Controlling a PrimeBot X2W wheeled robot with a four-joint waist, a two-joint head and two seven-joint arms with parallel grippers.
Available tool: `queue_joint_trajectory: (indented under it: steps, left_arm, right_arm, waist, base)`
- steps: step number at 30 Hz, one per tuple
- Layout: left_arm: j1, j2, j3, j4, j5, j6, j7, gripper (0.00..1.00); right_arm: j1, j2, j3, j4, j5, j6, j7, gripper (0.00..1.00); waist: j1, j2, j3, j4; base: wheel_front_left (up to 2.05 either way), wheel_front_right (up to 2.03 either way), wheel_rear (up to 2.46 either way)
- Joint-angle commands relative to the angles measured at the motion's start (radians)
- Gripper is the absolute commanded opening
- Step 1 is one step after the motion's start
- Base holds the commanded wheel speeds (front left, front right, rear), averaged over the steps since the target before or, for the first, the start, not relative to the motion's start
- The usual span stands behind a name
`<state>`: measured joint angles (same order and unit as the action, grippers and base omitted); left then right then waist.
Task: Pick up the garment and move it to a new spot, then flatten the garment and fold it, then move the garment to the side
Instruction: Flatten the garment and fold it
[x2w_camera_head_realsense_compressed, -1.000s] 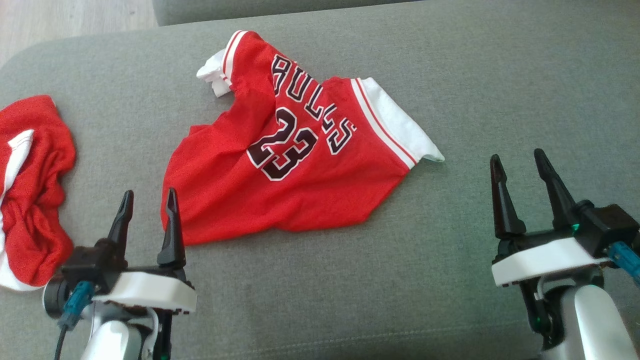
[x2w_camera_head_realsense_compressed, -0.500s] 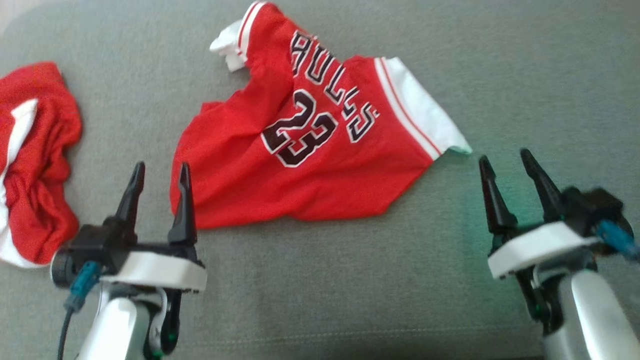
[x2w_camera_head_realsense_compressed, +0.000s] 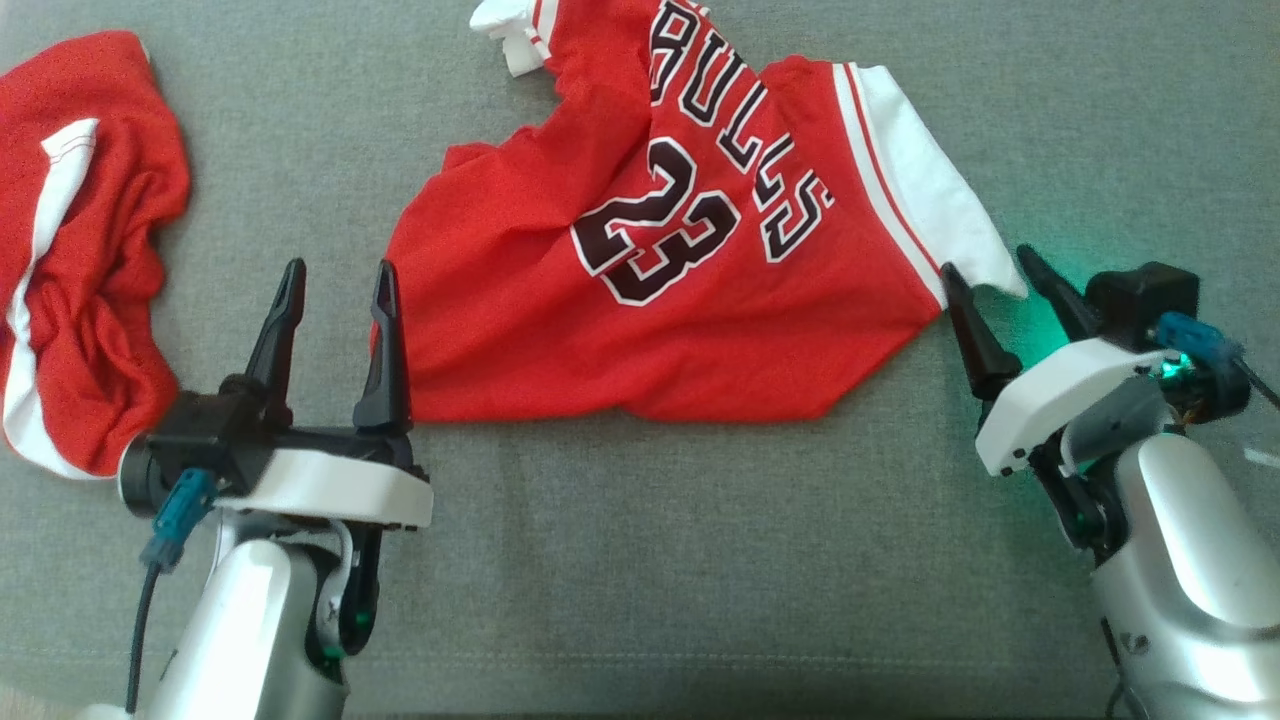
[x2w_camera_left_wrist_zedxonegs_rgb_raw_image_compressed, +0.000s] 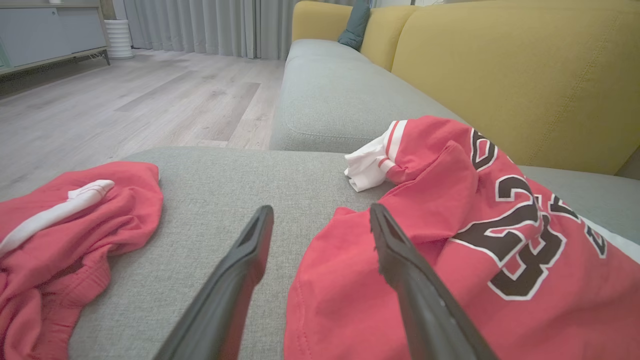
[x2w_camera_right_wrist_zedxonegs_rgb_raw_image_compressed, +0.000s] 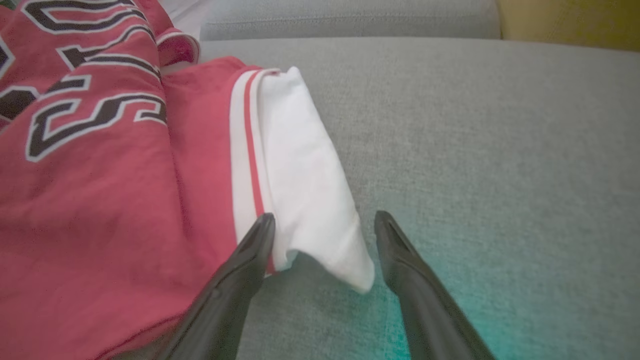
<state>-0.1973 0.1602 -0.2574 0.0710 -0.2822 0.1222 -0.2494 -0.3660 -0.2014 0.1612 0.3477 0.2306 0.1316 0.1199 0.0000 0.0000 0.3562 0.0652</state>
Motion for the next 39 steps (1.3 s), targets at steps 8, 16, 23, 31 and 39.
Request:
queue_joint_trajectory:
  steps: [8,16,23,31,39]
  left_arm:
    - [-0.036,0.002,0.045,-0.023,0.024,-0.013,-0.012,1.00]
    - [-0.025,-0.002,0.057,-0.026,0.041,-0.023,-0.012,1.00]
    - [-0.020,-0.003,0.062,-0.025,0.052,-0.032,-0.012,1.00]
    - [-0.013,-0.005,0.067,-0.023,0.061,-0.040,-0.012,1.00]
    - [0.011,-0.004,0.074,-0.014,0.066,-0.046,-0.012,1.00]
  right_arm:
    - [-0.045,-0.007,0.043,0.009,0.090,-0.001,0.024,0.00]
    - [-0.022,0.024,-0.107,-0.061,0.080,-0.001,-0.064,0.00]
    - [0.079,0.087,-0.296,-0.136,0.042,-0.001,-0.043,0.00]
    - [0.191,0.141,-0.410,-0.150,0.025,-0.001,-0.030,0.00]
    - [0.246,0.151,-0.378,-0.152,0.043,-0.001,-0.066,1.00]
  waist:
    - [0.0000,0.0000,0.005,-0.013]
    - [0.0000,0.0000,-0.003,-0.048]
    - [0.0000,0.0000,-0.003,-0.070]
    - [0.0000,0.0000,-0.008,-0.082]
    - [0.0000,0.0000,-0.036,-0.093]
  base:
    - [0.00,0.00,0.00]
    - [0.00,0.00,0.00]
    - [0.00,0.00,0.00]
    - [0.00,0.00,0.00]
    - [0.00,0.00,0.00]
